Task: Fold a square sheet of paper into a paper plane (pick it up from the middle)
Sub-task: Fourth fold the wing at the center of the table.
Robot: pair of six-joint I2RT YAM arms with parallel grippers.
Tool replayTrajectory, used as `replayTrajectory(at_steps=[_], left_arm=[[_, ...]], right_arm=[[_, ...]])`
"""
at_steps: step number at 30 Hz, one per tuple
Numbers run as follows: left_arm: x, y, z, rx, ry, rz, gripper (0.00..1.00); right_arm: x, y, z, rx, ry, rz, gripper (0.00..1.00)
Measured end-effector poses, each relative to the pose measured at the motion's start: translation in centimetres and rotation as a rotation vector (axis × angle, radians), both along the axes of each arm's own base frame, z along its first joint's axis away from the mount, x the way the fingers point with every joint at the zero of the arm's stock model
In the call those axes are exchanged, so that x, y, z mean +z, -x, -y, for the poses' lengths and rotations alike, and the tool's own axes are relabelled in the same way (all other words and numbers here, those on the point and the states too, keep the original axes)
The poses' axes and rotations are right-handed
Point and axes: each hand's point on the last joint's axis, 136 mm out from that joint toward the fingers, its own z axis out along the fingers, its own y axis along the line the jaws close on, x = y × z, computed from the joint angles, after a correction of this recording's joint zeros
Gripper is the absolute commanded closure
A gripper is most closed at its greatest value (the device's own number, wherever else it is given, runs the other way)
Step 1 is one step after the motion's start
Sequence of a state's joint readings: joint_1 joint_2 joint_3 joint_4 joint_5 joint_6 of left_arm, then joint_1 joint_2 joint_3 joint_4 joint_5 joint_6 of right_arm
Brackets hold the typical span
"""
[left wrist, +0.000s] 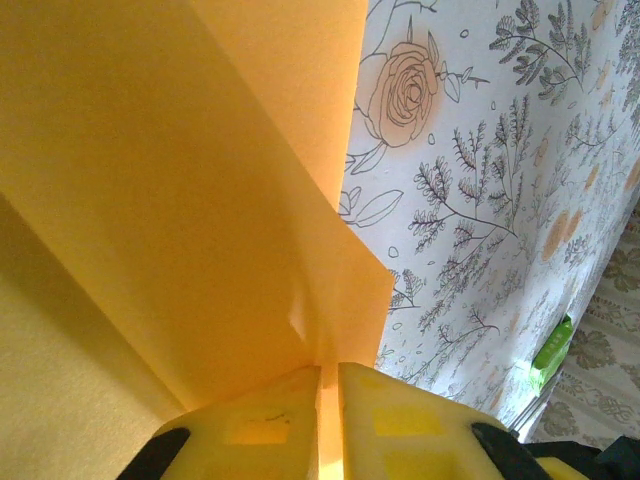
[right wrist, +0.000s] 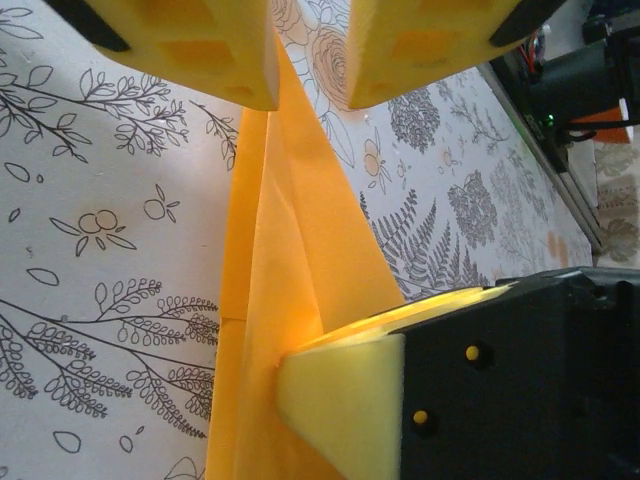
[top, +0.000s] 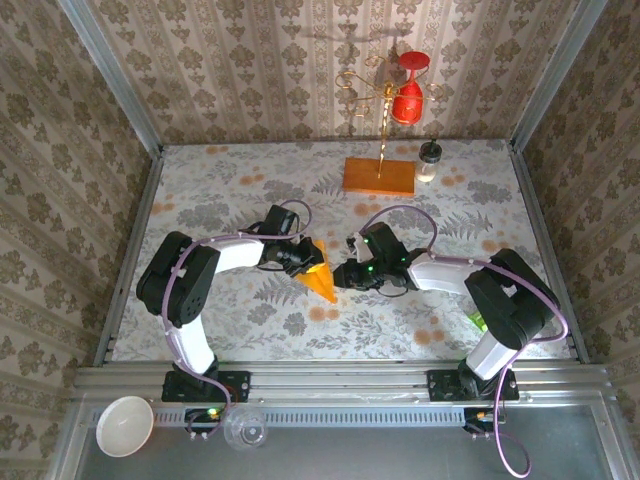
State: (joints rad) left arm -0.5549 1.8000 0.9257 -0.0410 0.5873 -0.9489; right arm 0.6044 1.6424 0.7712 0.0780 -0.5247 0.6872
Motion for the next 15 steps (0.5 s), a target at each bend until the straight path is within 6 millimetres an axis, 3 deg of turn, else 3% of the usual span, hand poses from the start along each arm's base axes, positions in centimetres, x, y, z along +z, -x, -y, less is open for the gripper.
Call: replayTrajectory(at_steps=[15], left_arm=[[0.0, 0.1, 0.0, 0.0, -0.002, -0.003, 0.87]], right_arm=[[-1.0, 0.2, -2.5, 0.072, -0.034, -0.044, 0.82]])
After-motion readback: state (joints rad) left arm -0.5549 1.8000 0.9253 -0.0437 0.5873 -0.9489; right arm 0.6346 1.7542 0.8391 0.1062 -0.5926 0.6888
